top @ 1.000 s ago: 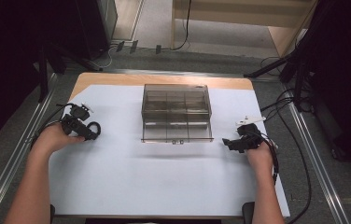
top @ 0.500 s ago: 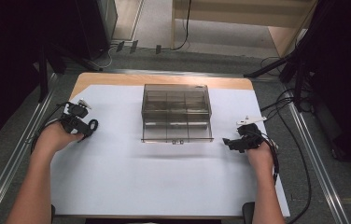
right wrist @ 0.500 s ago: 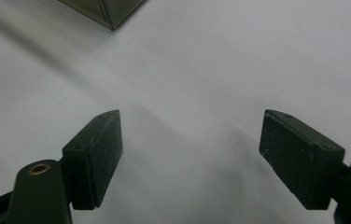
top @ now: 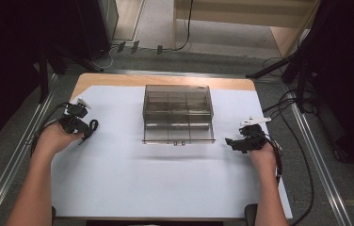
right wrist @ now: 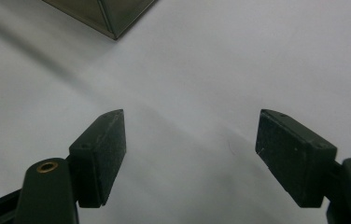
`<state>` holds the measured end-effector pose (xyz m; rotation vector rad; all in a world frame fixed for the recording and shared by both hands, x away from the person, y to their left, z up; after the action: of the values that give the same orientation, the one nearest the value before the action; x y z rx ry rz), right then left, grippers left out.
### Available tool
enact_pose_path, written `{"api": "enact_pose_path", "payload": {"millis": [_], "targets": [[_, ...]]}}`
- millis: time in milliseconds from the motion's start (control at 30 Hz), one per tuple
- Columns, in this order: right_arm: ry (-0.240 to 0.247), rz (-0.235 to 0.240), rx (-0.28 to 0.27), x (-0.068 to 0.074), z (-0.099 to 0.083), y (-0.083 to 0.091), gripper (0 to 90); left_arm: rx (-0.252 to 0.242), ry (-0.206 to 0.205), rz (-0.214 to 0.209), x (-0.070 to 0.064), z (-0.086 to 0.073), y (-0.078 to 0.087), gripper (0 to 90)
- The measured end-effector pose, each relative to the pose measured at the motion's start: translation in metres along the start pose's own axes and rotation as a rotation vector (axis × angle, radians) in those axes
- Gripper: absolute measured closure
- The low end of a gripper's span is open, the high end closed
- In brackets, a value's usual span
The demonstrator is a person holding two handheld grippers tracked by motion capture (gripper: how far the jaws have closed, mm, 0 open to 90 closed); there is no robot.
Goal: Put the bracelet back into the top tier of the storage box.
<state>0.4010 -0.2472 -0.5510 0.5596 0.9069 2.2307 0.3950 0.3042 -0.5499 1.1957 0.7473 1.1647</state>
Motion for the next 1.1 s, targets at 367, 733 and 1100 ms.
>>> {"api": "enact_pose_path", "payload": {"millis": [367,733,1100], "targets": [[0.003,0.004,-0.003,0.000,0.001,-0.001,26.1,-0.038,-0.015,-0.088,-0.009,0.001,0.012,80.5],[0.005,0.011,-0.011,-0.001,0.005,-0.003,26.1,-0.041,-0.046,-0.124,-0.024,-0.001,0.022,80.3],[0.010,0.024,-0.036,-0.002,0.013,-0.008,26.8,-0.048,-0.074,-0.135,-0.044,-0.003,0.037,80.2]]}}
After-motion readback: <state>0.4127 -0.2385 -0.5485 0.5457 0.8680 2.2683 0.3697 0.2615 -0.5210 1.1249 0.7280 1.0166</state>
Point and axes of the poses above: each handheld gripper's, and its own axes: y roughly backward along the jaws, z roughly out of its top, x roughly to its left, the point moved 6 cm from there along -y, roughly forward along the jaws, and after that the axes turned 11 degrees about z, right-handed, at the moved point
